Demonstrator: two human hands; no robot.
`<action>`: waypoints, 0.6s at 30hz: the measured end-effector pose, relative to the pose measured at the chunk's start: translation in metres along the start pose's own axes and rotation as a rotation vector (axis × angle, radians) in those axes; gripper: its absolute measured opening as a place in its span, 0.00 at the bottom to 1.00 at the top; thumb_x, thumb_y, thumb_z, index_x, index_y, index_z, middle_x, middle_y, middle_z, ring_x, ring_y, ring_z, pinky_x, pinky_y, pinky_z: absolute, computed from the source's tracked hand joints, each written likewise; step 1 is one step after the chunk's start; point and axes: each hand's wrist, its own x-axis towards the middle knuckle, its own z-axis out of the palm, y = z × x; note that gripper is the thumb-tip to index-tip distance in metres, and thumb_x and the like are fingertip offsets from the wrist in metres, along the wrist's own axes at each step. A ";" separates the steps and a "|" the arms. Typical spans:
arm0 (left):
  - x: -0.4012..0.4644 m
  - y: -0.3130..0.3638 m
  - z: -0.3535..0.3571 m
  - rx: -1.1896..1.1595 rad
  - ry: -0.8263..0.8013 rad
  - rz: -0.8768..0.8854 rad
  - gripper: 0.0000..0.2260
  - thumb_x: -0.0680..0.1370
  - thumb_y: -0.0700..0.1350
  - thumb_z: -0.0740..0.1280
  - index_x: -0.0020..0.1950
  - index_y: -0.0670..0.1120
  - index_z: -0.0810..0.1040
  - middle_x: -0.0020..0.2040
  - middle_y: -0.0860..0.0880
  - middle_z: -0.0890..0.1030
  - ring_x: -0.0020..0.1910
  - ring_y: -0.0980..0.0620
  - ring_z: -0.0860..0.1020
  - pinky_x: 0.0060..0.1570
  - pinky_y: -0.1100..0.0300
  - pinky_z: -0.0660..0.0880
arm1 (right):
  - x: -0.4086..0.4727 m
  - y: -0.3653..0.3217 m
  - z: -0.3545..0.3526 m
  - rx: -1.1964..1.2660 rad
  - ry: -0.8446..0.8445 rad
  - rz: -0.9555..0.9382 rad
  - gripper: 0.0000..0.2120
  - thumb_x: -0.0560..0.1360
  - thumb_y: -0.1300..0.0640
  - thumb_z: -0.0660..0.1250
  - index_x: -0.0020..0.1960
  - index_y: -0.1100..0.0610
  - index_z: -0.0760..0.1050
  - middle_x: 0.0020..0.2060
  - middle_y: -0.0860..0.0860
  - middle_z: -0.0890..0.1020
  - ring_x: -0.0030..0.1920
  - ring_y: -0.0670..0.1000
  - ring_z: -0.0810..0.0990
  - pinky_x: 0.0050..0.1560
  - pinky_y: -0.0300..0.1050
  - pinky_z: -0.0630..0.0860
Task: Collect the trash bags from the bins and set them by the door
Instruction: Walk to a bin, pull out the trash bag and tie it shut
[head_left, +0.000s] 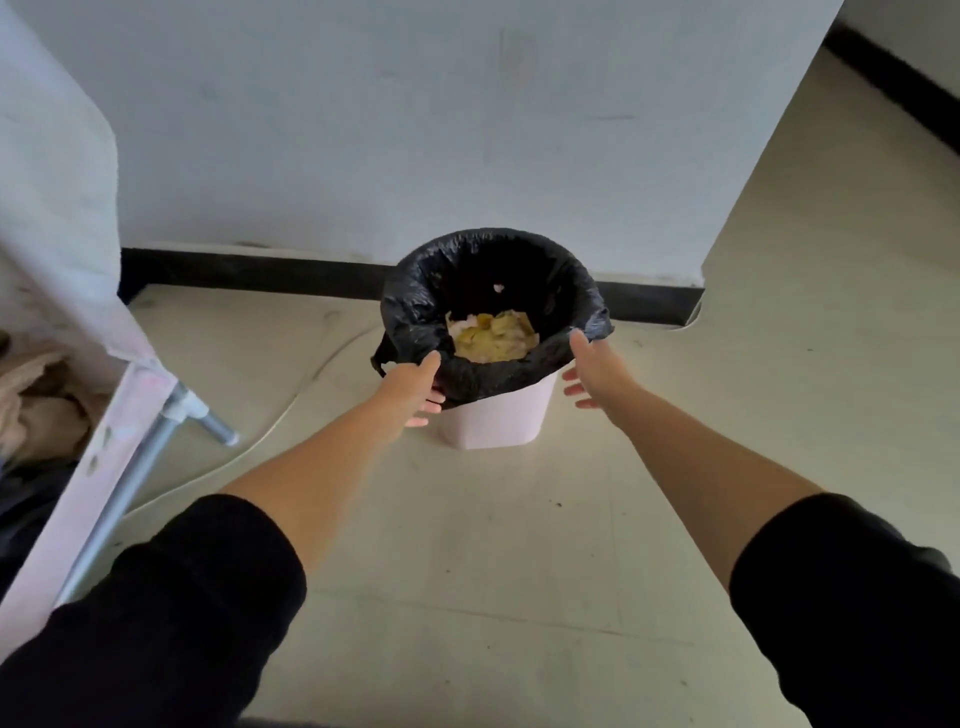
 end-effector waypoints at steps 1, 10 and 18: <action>0.008 -0.003 0.002 -0.071 -0.007 0.006 0.22 0.81 0.56 0.57 0.61 0.39 0.74 0.53 0.42 0.81 0.51 0.45 0.79 0.52 0.51 0.75 | 0.008 0.001 0.004 0.055 0.013 -0.022 0.22 0.79 0.45 0.53 0.65 0.60 0.65 0.46 0.56 0.80 0.39 0.52 0.81 0.40 0.45 0.78; -0.001 -0.003 0.002 -0.527 -0.069 -0.039 0.13 0.80 0.44 0.62 0.63 0.41 0.70 0.50 0.40 0.79 0.46 0.43 0.79 0.47 0.49 0.76 | -0.014 0.002 -0.005 0.407 -0.144 0.121 0.12 0.78 0.60 0.63 0.60 0.62 0.72 0.46 0.57 0.81 0.41 0.52 0.82 0.31 0.42 0.79; 0.007 -0.035 -0.031 -0.568 0.017 -0.057 0.12 0.80 0.52 0.61 0.52 0.43 0.74 0.45 0.44 0.78 0.42 0.48 0.78 0.44 0.52 0.76 | -0.030 0.021 -0.013 0.502 -0.325 0.254 0.14 0.77 0.50 0.64 0.50 0.63 0.75 0.41 0.59 0.83 0.42 0.55 0.84 0.32 0.44 0.81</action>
